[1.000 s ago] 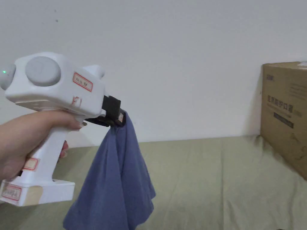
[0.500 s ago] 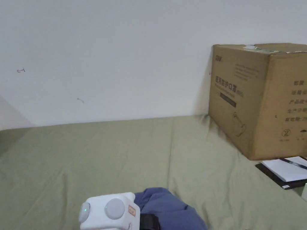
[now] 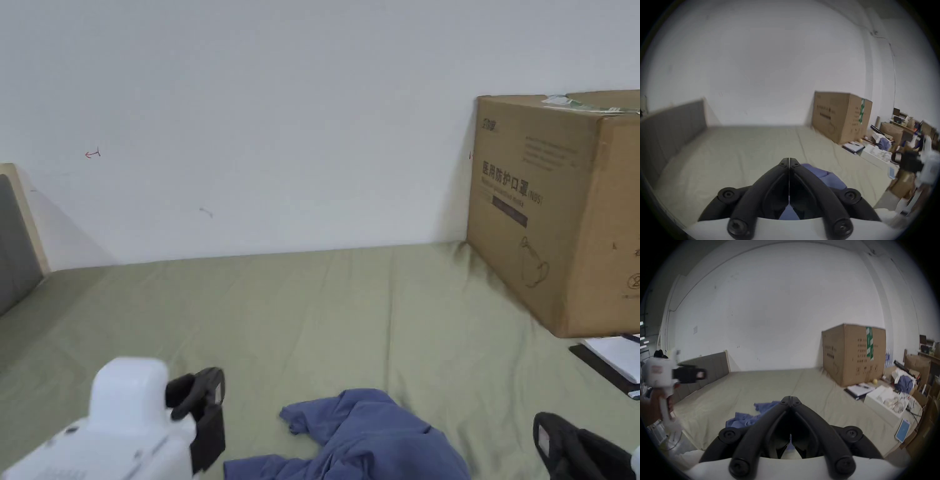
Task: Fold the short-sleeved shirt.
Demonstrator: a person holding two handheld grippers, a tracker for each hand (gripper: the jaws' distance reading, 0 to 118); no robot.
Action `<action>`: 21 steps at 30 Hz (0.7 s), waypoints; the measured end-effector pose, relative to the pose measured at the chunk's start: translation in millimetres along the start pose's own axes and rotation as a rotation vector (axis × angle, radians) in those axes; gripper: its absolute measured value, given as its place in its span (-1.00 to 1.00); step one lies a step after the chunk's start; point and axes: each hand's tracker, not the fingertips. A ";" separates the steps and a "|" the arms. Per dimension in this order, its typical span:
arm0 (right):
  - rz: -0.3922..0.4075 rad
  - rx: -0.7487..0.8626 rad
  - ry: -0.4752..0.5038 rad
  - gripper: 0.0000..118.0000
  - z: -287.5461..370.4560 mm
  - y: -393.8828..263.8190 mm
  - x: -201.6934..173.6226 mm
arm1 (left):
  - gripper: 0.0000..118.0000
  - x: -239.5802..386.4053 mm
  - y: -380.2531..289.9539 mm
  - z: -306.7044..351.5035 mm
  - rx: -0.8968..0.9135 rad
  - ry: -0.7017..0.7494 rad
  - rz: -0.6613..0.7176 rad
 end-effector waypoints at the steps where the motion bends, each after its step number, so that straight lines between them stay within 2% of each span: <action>1: 0.006 0.035 -0.011 -1.00 3.4 -2.3 -1.4 | -1.00 0.8 -9.2 20.0 0.038 0.003 0.007; 4: 0.007 0.127 -0.048 -1.00 14.1 -11.3 -5.8 | -1.00 12.6 -32.7 55.3 0.131 0.083 -0.016; 6: 0.013 0.151 -0.085 -1.00 19.7 -16.5 -8.8 | -1.00 17.5 -43.5 68.6 0.164 0.097 -0.073; 8: 0.017 0.159 -0.103 -1.00 25.3 -20.5 -10.3 | -1.00 24.9 -51.6 71.8 0.176 0.179 -0.109; 14: -0.017 0.116 -0.134 -1.00 31.0 -27.0 -5.2 | -1.00 27.8 -64.5 72.8 0.118 0.190 -0.053; 19: -0.022 0.096 -0.134 -1.00 32.2 -28.0 -1.2 | -1.00 27.4 -59.9 68.0 0.101 0.191 -0.066; 21: -0.038 0.033 -0.064 -1.00 28.3 -24.4 1.4 | -1.00 19.8 -42.6 55.1 0.053 0.138 0.011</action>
